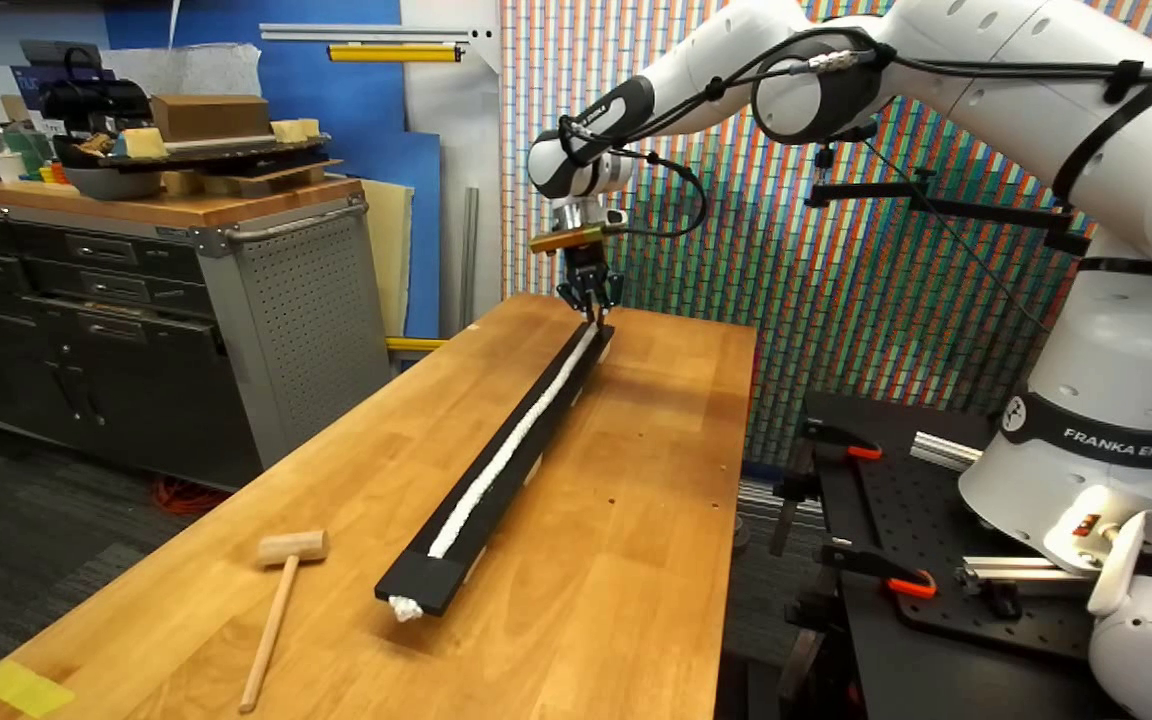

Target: Stretch out the white rope and fit it in the middle space

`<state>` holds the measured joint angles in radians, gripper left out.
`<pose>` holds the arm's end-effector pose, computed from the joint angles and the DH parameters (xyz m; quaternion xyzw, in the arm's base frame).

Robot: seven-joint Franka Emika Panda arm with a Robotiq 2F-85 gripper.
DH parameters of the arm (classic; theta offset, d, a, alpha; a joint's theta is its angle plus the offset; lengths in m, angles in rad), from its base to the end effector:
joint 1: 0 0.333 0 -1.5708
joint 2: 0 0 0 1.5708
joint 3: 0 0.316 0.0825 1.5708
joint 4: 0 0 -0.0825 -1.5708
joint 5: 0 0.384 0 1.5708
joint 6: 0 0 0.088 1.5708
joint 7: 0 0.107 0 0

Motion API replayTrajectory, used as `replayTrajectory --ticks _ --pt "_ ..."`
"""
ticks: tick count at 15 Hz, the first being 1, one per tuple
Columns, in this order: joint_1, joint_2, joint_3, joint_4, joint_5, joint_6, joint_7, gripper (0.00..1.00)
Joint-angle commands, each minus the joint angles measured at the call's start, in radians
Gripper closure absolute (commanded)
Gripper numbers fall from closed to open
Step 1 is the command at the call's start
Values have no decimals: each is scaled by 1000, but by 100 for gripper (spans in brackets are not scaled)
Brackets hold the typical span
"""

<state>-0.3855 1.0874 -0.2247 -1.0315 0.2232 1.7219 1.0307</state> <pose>0.6380 -0.3587 0.1536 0.6714 -0.7173 -0.1815 0.0422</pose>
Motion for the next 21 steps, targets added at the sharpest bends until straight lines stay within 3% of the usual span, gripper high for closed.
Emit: replayTrajectory --ticks 1,14,16,21 --pt "0 2 -9 -5 -4 11 11 96" --pt "16 7 -27 0 -23 96 101 95" --pt "23 2 -28 -12 -32 104 103 59" --pt "28 -22 -27 -45 -49 136 93 24"
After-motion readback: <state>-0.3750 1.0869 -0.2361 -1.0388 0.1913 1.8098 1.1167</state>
